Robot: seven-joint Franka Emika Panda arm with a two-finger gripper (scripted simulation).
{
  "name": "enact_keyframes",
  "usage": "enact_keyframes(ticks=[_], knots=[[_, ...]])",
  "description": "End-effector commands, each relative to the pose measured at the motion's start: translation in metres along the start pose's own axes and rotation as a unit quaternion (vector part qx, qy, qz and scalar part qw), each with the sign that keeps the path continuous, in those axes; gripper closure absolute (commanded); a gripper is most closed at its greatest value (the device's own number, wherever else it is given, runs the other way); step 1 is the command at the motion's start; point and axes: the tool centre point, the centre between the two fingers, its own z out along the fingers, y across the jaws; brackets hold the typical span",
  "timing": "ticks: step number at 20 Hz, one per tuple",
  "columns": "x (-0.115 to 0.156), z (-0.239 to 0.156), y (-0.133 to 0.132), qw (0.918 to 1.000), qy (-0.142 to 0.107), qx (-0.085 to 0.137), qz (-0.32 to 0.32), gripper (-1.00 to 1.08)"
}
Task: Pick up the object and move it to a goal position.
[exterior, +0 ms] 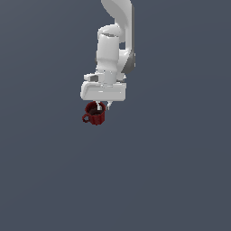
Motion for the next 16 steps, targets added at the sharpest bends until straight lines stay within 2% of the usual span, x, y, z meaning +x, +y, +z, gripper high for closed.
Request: enact_keyframes(ticks=[1, 16], knots=[[0.005, -0.005, 0.005, 1.0, 0.001, -0.001, 0.0, 1.08], [0.033, -0.033, 0.041, 1.0, -0.001, -0.003, -0.001, 1.08]])
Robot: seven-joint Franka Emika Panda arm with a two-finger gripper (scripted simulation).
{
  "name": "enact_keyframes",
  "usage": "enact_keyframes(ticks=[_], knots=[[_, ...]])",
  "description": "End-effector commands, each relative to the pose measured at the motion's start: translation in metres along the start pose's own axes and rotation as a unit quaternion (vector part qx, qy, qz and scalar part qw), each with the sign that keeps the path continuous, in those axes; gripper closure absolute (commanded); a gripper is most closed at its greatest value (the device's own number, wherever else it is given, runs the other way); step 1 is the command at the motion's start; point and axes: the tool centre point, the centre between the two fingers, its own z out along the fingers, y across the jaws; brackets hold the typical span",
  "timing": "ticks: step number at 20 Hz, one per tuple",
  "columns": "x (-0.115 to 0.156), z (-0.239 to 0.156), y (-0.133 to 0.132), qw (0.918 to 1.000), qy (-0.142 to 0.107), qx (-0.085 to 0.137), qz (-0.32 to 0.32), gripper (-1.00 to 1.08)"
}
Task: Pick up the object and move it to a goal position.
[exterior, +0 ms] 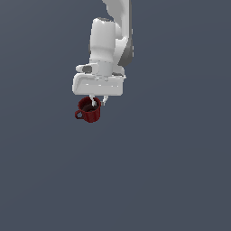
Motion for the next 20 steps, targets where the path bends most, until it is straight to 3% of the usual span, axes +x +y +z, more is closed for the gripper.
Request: enact_keyframes(ticks=[1, 20], knots=[[0.007, -0.007, 0.008, 1.0, 0.001, -0.001, 0.0, 1.08], [0.034, -0.032, 0.039, 1.0, 0.001, -0.003, -0.002, 1.08]])
